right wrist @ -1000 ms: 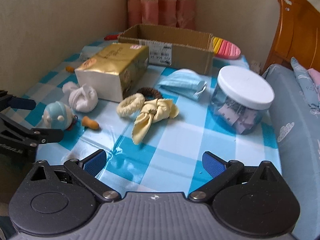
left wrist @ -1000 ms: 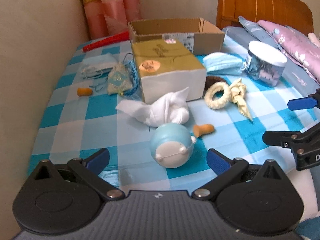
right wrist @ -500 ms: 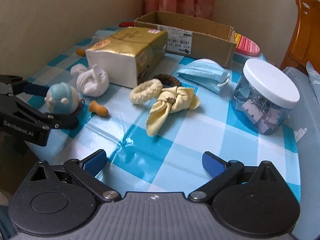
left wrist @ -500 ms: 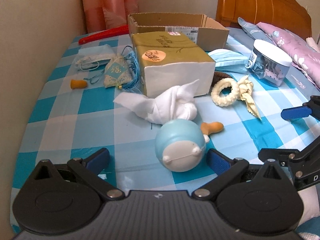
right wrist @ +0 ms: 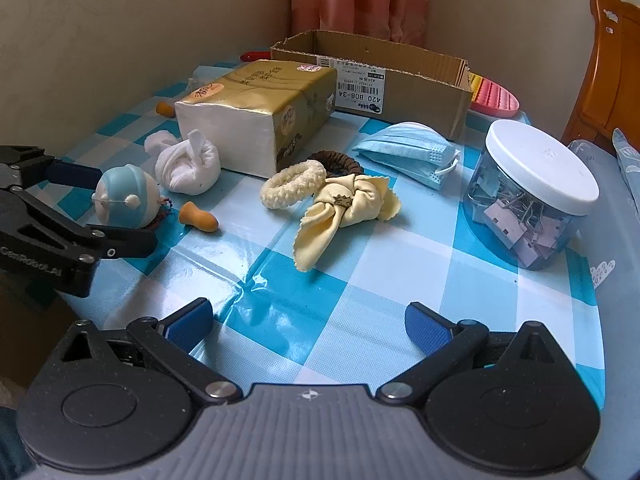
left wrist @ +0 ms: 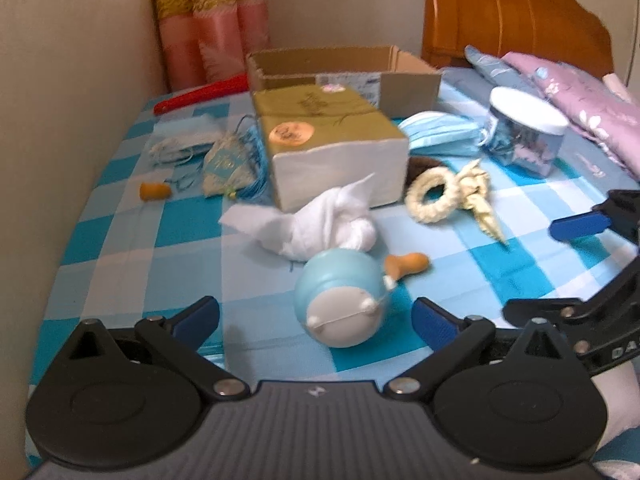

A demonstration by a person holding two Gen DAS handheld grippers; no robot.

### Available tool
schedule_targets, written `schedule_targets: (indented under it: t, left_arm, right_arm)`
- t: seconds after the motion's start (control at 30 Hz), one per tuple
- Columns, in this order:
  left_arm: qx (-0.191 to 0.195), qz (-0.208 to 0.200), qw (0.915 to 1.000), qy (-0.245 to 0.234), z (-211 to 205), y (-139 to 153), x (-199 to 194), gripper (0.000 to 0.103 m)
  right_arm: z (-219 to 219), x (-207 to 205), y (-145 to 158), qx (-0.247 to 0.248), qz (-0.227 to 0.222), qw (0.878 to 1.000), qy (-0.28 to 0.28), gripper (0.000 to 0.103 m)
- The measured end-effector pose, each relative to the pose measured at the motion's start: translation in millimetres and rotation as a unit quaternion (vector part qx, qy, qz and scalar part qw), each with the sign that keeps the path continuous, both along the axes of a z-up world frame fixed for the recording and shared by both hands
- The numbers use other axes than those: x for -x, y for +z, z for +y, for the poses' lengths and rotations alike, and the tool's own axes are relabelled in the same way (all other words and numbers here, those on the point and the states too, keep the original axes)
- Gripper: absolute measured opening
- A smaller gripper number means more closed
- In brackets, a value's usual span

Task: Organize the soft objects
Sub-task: 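Move the left gripper to the light-blue round toy and close on it, then lift the blue toy with the left gripper while the right gripper grasps the orange earplug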

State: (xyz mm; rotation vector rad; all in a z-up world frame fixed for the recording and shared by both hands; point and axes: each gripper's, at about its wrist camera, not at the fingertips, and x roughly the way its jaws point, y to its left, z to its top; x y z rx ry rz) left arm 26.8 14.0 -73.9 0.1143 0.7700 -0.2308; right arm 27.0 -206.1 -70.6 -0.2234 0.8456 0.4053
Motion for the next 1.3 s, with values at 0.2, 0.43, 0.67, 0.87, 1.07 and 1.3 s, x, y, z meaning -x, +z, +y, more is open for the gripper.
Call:
schedule_targets:
  t: [0.2,0.43,0.67,0.87,1.07,1.3]
  left_arm:
    - [-0.001,-0.014,0.9999,-0.01,-1.3,4.7,3.3,0.079]
    - [0.011,-0.013,0.9995,-0.028,-4.2,5.2,1.3,0.053]
    - [0.01,-0.012,0.9997,-0.02,2.6,8.8,1.3,0.045]
    - [0.001,-0.026,0.9996,0.007,19.1,17.6,4.2,0.045]
    - [0.01,-0.025,0.9994,0.022,32.2,18.0,4.2,0.045]
    - [0.02,-0.026,0.999,0.029,39.4,19.7,3.8,0.045]
  right_arm:
    - [-0.4,0.4,0.1,-0.002,-0.002,1.0,-0.001,0.103]
    - [-1.0,2.5,-0.7,-0.004,-0.008,1.0,-0.001,0.103]
    - [0.2,2.0,-0.3,-0.002,-0.005,1.0,-0.003,0.103]
    - [9.7,5.4,7.1,-0.015,0.001,0.999,0.03,0.1]
    - [38.3,6.4,17.1,-0.019,-0.006,0.996,0.088,0.08]
    - [72.1,-6.1,12.4,-0.018,0.013,0.992,0.123,0.071]
